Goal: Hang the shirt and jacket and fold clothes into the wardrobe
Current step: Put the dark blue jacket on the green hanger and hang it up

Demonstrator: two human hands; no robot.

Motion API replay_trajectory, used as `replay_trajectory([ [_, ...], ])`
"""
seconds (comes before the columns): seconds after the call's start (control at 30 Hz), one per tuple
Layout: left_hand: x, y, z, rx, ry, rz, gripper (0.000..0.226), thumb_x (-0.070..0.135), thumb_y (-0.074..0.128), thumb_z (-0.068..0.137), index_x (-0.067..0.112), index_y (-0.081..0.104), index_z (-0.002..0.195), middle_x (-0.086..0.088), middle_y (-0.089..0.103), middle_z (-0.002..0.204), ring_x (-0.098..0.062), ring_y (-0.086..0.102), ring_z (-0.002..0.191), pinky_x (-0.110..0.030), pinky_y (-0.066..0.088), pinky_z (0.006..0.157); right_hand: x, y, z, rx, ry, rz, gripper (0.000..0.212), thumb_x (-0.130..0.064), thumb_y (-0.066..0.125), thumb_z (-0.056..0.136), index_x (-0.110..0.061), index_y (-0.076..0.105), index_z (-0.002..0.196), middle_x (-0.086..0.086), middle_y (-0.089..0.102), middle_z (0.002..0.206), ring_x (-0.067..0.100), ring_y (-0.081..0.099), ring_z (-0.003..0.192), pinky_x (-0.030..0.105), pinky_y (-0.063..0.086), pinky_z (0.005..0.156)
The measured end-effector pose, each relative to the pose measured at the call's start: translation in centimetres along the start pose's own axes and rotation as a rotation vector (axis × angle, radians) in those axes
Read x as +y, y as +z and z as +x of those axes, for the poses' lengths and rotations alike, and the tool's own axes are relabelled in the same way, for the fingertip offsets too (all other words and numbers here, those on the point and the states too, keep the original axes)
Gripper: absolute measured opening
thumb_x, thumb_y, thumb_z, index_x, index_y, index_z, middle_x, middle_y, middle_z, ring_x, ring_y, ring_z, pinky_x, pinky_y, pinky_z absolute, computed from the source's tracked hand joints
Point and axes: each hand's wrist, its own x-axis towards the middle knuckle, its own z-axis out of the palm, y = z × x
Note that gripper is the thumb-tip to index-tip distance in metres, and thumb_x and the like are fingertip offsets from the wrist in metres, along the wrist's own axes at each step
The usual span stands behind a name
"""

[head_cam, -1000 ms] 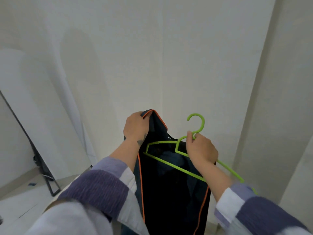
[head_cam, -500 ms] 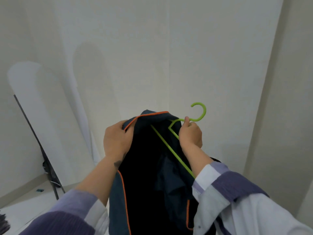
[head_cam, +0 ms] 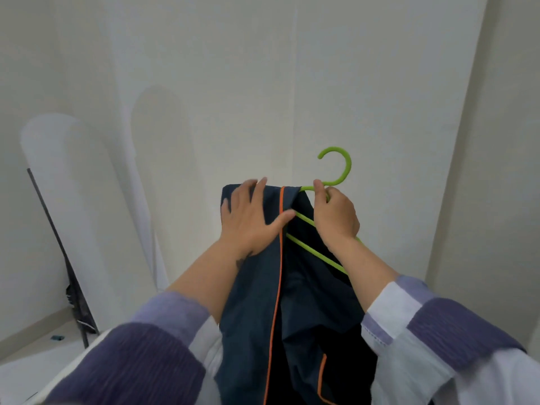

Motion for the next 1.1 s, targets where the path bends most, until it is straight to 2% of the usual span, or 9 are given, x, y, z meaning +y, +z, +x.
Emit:
replay_trajectory([
  [0.1, 1.5, -0.6, 2.3, -0.065, 0.134, 0.221, 0.08, 0.075, 0.032, 0.083, 0.026, 0.025, 0.147, 0.002, 0.025, 0.152, -0.017, 0.013, 0.144, -0.056, -0.004, 0.114, -0.4, -1.1, -0.4, -0.008, -0.076, 0.003, 0.047, -0.055, 0.027, 0.098, -0.026, 0.041, 0.064, -0.007, 0.052, 0.068, 0.018, 0.051, 0.069, 0.03, 0.031, 0.056],
  [0.2, 2.4, -1.2, 3.2, -0.09, 0.156, 0.348, 0.063, 0.069, 0.031, 0.088, 0.018, 0.051, 0.12, -0.003, 0.058, 0.123, -0.024, 0.048, 0.119, -0.047, 0.023, 0.106, -0.7, -2.4, -0.9, -0.047, -0.117, 0.027, 0.047, -0.053, 0.031, 0.098, -0.025, 0.038, 0.06, -0.008, 0.046, 0.062, 0.013, 0.045, 0.062, 0.03, 0.03, 0.053],
  [0.3, 2.7, -1.0, 2.7, -0.03, 0.137, 0.33, 0.056, 0.062, 0.032, 0.092, 0.012, 0.052, 0.108, -0.007, 0.061, 0.11, -0.027, 0.052, 0.105, -0.039, 0.035, 0.088, -0.7, -3.5, -1.2, -0.125, -0.137, 0.132, 0.042, -0.05, 0.041, 0.096, -0.019, 0.05, 0.069, -0.008, 0.048, 0.066, 0.014, 0.047, 0.067, 0.037, 0.043, 0.066],
  [0.43, 2.6, -1.5, 1.9, 0.069, 0.052, 0.317, 0.053, 0.058, 0.033, 0.095, 0.009, 0.052, 0.108, -0.009, 0.06, 0.11, -0.029, 0.052, 0.105, -0.04, 0.035, 0.087, 0.8, -3.5, -2.8, 0.044, -0.204, -0.094, 0.042, -0.044, 0.059, 0.086, -0.023, 0.051, 0.12, -0.002, 0.051, 0.114, 0.021, 0.042, 0.112, 0.038, 0.037, 0.094],
  [0.53, 3.0, -3.0, 1.7, 0.164, -0.049, 0.3, 0.053, 0.055, 0.034, 0.096, 0.007, 0.052, 0.11, -0.012, 0.06, 0.11, -0.031, 0.053, 0.105, -0.041, 0.035, 0.086, 2.6, -3.2, -6.0, 0.216, -0.216, -0.234, 0.053, -0.042, 0.065, 0.08, -0.026, 0.045, 0.127, 0.003, 0.038, 0.131, 0.026, 0.033, 0.122, 0.044, 0.03, 0.101],
  [0.7, 4.6, -5.2, 1.1, 0.228, -0.099, 0.261, 0.052, 0.053, 0.036, 0.096, 0.006, 0.051, 0.112, -0.013, 0.059, 0.111, -0.032, 0.052, 0.107, -0.042, 0.034, 0.087, 4.1, -2.0, -10.5, -0.12, -0.041, -0.249, 0.043, -0.056, 0.055, 0.084, -0.027, 0.048, 0.116, -0.001, 0.044, 0.122, 0.024, 0.037, 0.12, 0.04, 0.031, 0.098],
  [0.87, 6.4, -6.1, 0.3, 0.257, -0.116, 0.191, 0.052, 0.054, 0.037, 0.096, 0.006, 0.051, 0.111, -0.012, 0.06, 0.109, -0.032, 0.053, 0.103, -0.04, 0.033, 0.082, 3.5, -2.5, -14.1, -0.273, 0.253, -0.227, 0.093, -0.07, 0.063, 0.067, -0.03, 0.018, 0.138, 0.002, 0.023, 0.136, 0.028, 0.032, 0.127, 0.047, 0.035, 0.098],
  [1.03, 7.2, -6.6, -0.9, 0.253, -0.106, 0.129, 0.052, 0.053, 0.037, 0.096, 0.006, 0.05, 0.111, -0.013, 0.059, 0.109, -0.032, 0.052, 0.103, -0.041, 0.034, 0.083, 4.7, -5.4, -15.2, -0.274, 0.416, -0.021, 0.08, -0.005, 0.068, 0.076, -0.026, 0.017, 0.135, 0.01, 0.025, 0.135, 0.019, 0.052, 0.079, 0.035, 0.052, 0.087],
  [1.1, 7.5, -6.9, -1.5, 0.268, -0.101, 0.114, 0.052, 0.053, 0.037, 0.096, 0.005, 0.05, 0.111, -0.014, 0.059, 0.109, -0.033, 0.052, 0.103, -0.042, 0.034, 0.083, 5.4, -6.9, -15.0, -0.237, 0.44, -0.039, 0.066, 0.004, 0.059, 0.076, -0.024, 0.029, 0.128, 0.011, 0.037, 0.128, 0.022, 0.054, 0.08, 0.038, 0.053, 0.085],
])
